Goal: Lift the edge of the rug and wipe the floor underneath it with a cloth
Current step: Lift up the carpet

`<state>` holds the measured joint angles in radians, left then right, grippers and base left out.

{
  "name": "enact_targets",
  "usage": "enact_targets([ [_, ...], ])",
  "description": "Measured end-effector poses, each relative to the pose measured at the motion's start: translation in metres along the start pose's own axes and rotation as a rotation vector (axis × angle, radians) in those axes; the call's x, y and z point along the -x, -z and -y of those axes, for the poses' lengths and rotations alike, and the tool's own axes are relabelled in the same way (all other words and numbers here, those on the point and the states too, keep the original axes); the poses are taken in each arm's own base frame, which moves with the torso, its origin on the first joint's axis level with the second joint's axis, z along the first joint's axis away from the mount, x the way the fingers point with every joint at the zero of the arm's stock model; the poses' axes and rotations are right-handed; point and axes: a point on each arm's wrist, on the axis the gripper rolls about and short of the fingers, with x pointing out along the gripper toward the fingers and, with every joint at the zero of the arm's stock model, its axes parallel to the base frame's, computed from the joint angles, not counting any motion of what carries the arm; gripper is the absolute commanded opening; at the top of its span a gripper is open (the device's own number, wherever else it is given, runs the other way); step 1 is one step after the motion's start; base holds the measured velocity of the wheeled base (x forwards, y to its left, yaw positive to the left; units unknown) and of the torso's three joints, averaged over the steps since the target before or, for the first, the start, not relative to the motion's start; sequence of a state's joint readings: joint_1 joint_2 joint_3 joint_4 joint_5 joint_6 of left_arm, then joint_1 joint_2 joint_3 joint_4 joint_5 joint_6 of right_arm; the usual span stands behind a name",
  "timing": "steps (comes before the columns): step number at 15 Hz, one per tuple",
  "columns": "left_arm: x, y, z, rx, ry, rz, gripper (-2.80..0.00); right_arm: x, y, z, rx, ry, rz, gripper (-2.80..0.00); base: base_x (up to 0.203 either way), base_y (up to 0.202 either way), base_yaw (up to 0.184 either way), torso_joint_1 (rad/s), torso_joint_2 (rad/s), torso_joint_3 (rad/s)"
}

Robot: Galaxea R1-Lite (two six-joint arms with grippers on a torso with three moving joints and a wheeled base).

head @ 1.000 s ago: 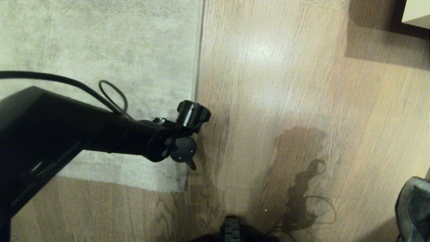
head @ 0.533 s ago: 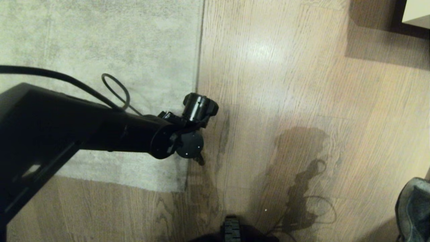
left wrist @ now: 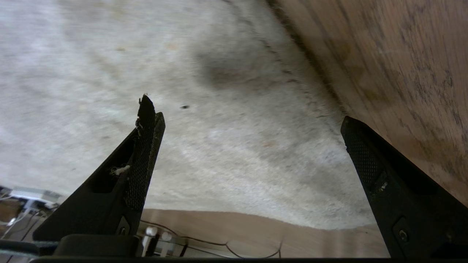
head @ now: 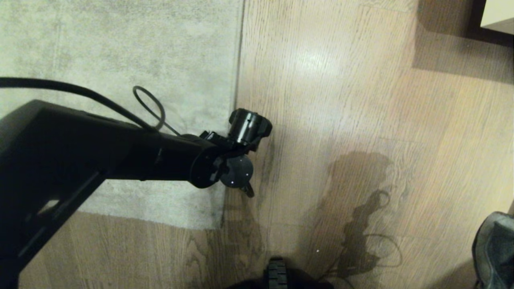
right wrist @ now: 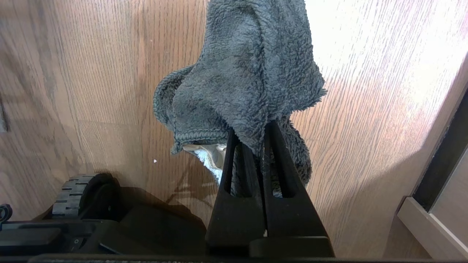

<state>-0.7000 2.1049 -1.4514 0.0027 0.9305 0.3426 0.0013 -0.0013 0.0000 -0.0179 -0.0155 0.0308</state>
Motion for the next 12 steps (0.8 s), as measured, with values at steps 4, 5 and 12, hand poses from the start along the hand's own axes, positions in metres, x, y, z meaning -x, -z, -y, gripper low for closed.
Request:
enact_targets([
  [4,-0.016,0.001,0.010,0.017,0.018,0.012,0.00,0.000,0.000,0.000,0.000,0.000,0.000,-2.80,0.000,0.000,0.000,0.000,0.00,0.000],
  [5,-0.018,0.002,0.012,0.012,0.017,0.008,0.00,0.000,0.000,0.000,0.001,0.000,0.000,-2.80,0.000,0.000,0.000,0.000,0.00,0.000],
  [12,-0.029,0.007,0.018,-0.013,0.017,-0.013,0.00,0.000,0.000,0.000,0.000,0.000,0.000,-2.80,0.000,0.000,0.000,0.000,0.00,0.000],
])
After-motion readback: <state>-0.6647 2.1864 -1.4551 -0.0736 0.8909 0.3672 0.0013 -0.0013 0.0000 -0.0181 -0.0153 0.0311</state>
